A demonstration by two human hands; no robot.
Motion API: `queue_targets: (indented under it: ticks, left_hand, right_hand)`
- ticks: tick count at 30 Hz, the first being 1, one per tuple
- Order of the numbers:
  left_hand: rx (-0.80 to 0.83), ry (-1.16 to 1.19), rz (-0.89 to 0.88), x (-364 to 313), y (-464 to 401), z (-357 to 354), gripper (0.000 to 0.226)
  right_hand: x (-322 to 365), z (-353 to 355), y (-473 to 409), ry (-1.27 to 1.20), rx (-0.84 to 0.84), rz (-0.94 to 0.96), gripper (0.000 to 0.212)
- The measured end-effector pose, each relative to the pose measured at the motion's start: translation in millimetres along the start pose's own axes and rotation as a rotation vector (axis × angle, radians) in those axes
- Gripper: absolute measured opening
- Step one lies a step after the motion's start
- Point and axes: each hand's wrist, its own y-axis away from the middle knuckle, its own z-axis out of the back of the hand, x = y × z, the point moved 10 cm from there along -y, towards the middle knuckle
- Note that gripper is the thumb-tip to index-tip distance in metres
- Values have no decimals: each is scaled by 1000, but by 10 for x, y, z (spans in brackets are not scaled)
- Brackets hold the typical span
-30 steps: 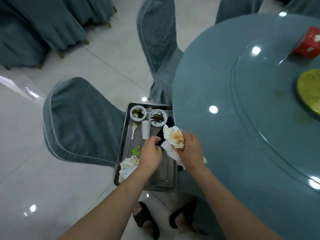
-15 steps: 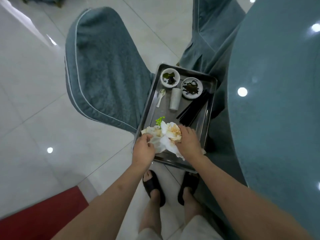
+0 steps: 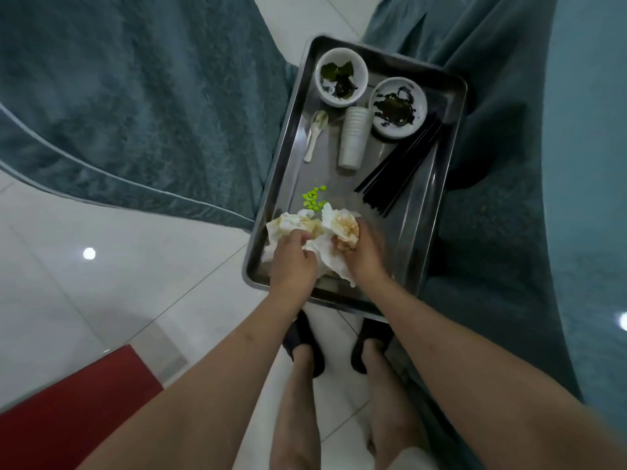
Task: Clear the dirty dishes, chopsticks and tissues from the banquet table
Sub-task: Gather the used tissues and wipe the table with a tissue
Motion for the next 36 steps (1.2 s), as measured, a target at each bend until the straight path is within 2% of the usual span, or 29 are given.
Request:
queue_targets:
  ticks: [4, 10, 13, 17, 20, 24, 30, 36]
  left_hand:
    - [31, -42, -16, 31, -27, -178, 36]
    - [20, -48, -37, -15, 27, -128, 34]
    - [7, -44, -34, -84, 72, -20, 33]
    - [3, -18, -84, -298, 177, 106, 31]
    - [11, 9, -117, -473, 277, 183, 33]
    - [36, -8, -173, -788, 451, 296, 34]
    - [16, -36, -254, -1403, 765, 620, 31]
    - [38, -11, -333, -1969, 1161, 727, 29]
  right_hand:
    - [29, -141, 99, 20, 123, -22, 99]
    - [49, -128, 216, -35, 160, 80, 103]
    - [90, -21, 314, -84, 144, 72, 96]
    - [197, 212, 435, -187, 111, 58, 75]
    - [348, 376, 546, -167, 137, 54, 59]
    - [463, 625, 706, -110, 133, 31, 55]
    - [767, 1161, 1055, -265, 95, 3, 48]
    - [977, 1857, 1506, -287, -12, 13, 41]
